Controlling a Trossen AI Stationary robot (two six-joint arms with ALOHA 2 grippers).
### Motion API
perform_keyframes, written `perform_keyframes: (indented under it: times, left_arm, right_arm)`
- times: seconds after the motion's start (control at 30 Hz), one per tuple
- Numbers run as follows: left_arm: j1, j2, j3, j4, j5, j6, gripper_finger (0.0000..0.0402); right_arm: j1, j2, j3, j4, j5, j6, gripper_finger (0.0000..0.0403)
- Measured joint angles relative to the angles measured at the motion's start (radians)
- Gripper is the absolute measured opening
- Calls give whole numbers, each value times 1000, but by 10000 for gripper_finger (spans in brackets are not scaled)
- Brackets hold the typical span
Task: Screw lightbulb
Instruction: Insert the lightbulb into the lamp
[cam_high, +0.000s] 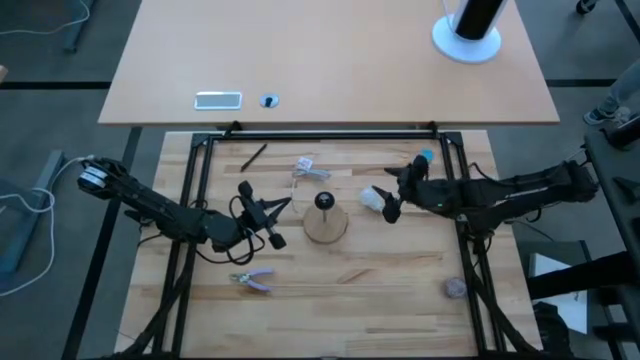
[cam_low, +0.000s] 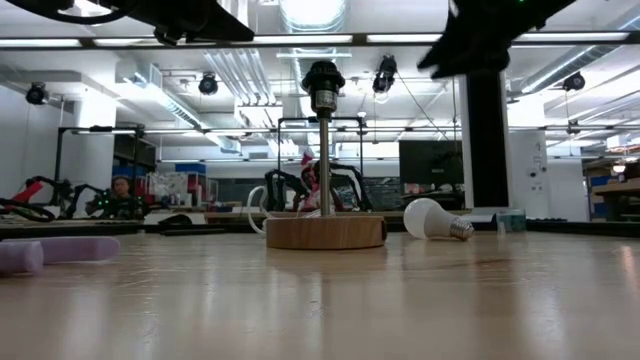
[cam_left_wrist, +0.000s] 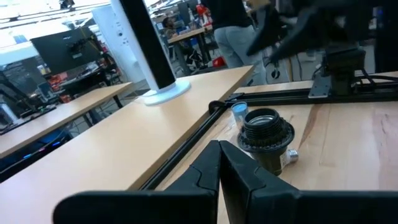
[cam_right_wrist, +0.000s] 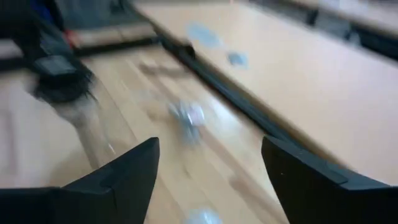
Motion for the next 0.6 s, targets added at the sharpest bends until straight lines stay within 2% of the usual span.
perform_keyframes:
  times: [0.17, 0.4, 0.6]
  left_arm:
    - [1, 0, 0, 0, -88, -39, 0]
    - [1, 0, 0, 0, -99, -45, 0]
    - [0, 0, 0, -32, -99, -83, 0]
  right_arm:
    - [-72, 77, 27, -192, -111, 153, 256]
    - [-140, 234, 24, -225, -284, 199, 246]
    - [-194, 365, 23, -258, -393, 259, 264]
